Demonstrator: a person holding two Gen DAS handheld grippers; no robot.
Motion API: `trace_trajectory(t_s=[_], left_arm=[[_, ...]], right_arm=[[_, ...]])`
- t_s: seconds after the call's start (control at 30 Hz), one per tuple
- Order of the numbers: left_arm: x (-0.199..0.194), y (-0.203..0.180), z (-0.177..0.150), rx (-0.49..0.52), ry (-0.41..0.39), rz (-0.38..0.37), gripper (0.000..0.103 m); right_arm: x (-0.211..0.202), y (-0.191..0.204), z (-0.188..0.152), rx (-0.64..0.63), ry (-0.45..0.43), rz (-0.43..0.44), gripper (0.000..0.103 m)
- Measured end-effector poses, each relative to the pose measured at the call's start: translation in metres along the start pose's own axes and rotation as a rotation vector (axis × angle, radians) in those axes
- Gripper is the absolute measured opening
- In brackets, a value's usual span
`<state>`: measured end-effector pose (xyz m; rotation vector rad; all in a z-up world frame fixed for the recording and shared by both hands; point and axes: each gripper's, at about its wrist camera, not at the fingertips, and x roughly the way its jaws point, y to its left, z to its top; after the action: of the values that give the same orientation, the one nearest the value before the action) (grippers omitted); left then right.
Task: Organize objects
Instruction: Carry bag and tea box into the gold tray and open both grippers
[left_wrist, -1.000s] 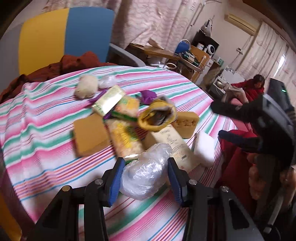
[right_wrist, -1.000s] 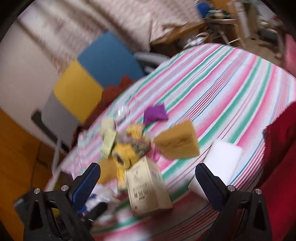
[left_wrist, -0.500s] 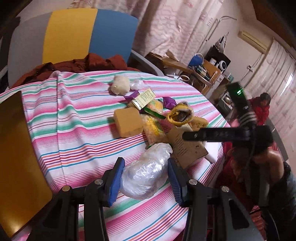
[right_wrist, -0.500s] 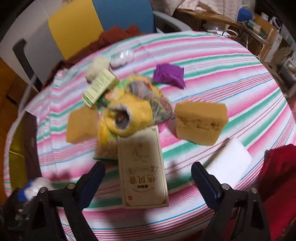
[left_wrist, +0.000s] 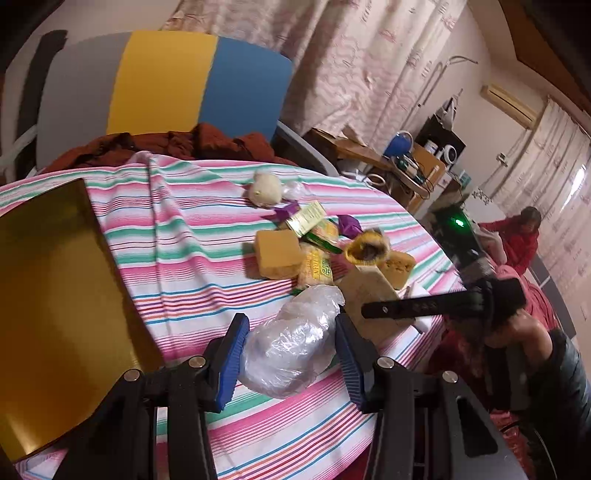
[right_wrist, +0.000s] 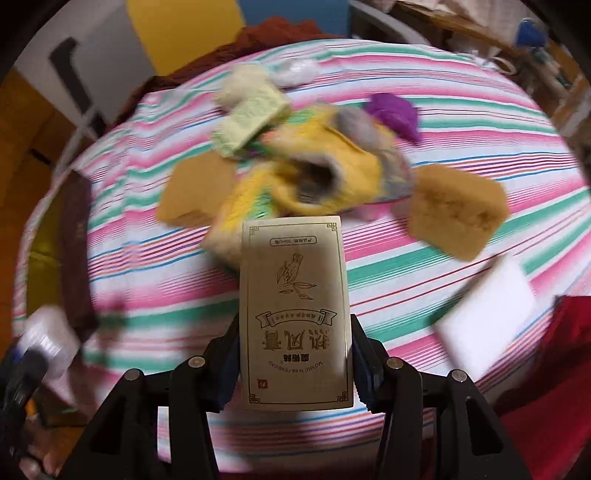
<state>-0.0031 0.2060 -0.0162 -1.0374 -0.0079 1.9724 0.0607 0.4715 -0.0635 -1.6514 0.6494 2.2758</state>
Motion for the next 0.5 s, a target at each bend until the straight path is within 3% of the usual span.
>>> trace_trajectory(t_s=[0.27, 0.5], left_arm=[[-0.031, 0.03, -0.002, -0.065, -0.056, 0.056, 0.047], [-0.067, 0.073, -0.009, -0.165, -0.129, 0.166, 0.047]], right_arm=[[-0.023, 0.032, -0.018, -0.067, -0.065, 0.05, 0.052], [-0.039, 0.107, -0.018, -0.209, -0.138, 0.166, 0.052]])
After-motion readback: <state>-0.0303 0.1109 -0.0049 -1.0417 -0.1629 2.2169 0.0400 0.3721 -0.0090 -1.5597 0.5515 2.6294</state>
